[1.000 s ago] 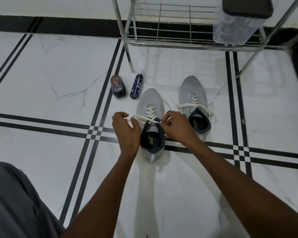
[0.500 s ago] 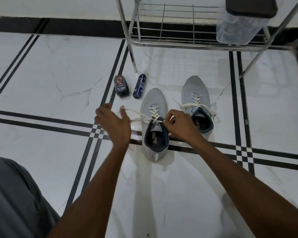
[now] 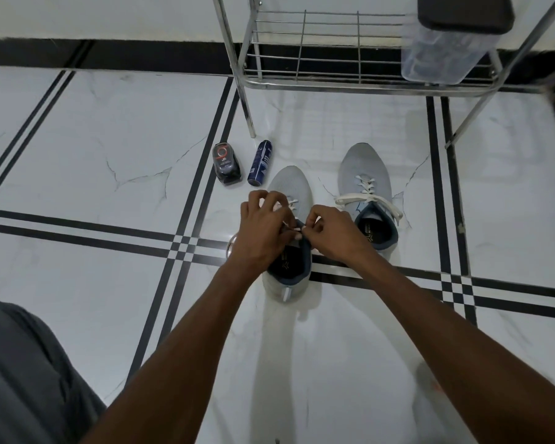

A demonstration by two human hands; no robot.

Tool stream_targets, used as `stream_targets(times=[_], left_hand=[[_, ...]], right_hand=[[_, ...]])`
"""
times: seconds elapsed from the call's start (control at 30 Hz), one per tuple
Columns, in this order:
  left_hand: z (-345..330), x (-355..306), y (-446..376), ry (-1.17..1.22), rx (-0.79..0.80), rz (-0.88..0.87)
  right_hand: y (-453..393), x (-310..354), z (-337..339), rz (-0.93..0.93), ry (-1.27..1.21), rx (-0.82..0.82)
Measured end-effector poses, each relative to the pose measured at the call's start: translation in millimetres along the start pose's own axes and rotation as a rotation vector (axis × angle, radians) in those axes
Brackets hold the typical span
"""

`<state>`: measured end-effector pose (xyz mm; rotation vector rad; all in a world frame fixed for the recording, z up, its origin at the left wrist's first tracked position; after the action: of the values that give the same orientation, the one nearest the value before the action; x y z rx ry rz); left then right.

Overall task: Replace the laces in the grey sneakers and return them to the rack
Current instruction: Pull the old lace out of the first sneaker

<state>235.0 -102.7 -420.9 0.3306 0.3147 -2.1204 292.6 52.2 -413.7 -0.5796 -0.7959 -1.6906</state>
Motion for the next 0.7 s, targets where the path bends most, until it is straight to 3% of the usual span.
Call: stream_targets(times=[0.07, 0.1, 0.2, 0.27, 0.33, 0.47, 0.7], left_hand=[[-1.8, -2.5, 0.8, -0.049, -0.021, 0.004], [0.5, 0.9, 0.8, 0.005, -0.081, 0.09], [12.9, 27.4, 2.0, 0.226, -0.326, 0.517], [19.7, 39.8, 6.8, 0.358, -0.432, 0.701], [19.6, 32.0, 12.2, 0.483, -0.396, 0.649], [-4.1, -2.1, 31.2, 0.339, -0.138, 0.454], [-15.0, 8.9, 37.0, 0.763, -0.108, 0.679]], right_hand=[[-0.3, -0.9, -0.9, -0.002, 0.002, 0.015], [-0.1, -1.5, -1.5, -0.009, 0.003, 0.014], [1.0, -2.7, -1.0, -0.036, 0.007, -0.008], [1.2, -3.0, -1.2, -0.042, 0.013, 0.004], [0.0, -1.6, -2.6, -0.032, 0.018, 0.002], [-5.3, 5.9, -9.6, 0.121, 0.078, -0.014], [-12.3, 15.6, -30.3, 0.323, 0.379, 0.048]])
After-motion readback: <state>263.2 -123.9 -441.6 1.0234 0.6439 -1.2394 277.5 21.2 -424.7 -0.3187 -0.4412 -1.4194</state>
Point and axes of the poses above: each hand's wrist, its own y-axis away from the middle knuckle, its own z-axis out of the back of the hand, x = y × z, the point moved 2 cm from there along -y, towards the middle knuckle, and after that the axes turned 7 degrees about z, right-handed, at the moved point
